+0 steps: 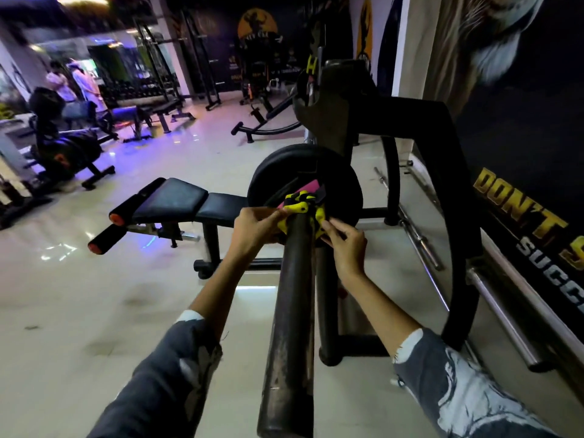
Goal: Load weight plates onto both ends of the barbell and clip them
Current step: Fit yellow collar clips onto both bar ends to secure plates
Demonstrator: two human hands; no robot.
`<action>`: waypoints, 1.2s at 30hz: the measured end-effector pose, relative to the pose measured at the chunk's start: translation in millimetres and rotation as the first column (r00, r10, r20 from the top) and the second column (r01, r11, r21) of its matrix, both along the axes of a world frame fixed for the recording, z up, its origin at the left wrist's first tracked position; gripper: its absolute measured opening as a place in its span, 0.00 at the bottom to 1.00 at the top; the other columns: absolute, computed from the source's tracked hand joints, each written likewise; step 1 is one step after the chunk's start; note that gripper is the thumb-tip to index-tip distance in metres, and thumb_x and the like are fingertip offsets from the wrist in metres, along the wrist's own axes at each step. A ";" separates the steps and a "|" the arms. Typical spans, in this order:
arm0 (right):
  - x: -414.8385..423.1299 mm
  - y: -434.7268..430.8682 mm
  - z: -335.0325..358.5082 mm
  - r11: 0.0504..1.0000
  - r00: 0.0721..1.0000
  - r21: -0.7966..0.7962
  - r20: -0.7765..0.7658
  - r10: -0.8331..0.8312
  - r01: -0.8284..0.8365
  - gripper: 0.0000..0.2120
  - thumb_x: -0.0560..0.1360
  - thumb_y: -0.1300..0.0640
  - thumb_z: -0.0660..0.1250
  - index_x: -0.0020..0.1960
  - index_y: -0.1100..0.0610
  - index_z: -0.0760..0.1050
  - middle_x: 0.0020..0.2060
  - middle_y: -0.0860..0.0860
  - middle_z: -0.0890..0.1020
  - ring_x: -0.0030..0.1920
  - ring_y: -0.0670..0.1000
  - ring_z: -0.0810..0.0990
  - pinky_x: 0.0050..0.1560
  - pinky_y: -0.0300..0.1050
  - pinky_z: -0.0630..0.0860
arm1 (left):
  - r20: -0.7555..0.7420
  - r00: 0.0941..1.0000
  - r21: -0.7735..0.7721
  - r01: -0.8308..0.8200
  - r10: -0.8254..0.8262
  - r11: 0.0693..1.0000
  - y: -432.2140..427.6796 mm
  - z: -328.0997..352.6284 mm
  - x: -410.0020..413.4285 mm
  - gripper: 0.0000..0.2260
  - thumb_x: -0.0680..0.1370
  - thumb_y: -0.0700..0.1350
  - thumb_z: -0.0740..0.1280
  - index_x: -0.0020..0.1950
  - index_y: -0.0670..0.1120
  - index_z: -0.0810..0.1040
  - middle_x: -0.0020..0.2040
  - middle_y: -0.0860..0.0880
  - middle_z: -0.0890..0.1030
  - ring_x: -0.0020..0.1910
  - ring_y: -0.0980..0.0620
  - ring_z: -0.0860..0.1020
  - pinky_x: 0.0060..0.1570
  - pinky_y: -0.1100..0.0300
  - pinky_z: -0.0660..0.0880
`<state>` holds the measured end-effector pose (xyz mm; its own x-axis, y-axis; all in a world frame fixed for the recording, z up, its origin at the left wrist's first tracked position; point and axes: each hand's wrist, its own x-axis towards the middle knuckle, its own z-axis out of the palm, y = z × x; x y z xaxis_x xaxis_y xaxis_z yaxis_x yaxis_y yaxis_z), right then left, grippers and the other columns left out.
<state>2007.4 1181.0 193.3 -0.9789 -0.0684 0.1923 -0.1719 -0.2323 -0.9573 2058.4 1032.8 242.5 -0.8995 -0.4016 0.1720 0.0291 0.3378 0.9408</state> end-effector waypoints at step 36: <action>-41.0 18.9 58.9 0.662 0.823 0.704 -0.519 0.233 0.257 0.52 0.60 0.58 0.79 0.75 0.56 0.51 0.76 0.53 0.55 0.75 0.52 0.54 0.70 0.39 0.52 | 0.226 0.973 0.477 -0.064 -0.052 0.877 -7.2 11.8 -18.4 0.11 0.73 0.47 0.70 0.44 0.39 0.76 0.34 0.43 0.76 0.32 0.49 0.78 0.29 0.63 0.79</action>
<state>1966.4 1199.9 252.2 -0.7253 -0.4100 0.5530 -0.6866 0.4889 -0.5381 2040.0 1025.6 254.3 -0.8878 -0.3871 -0.2490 -0.2034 -0.1552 0.9667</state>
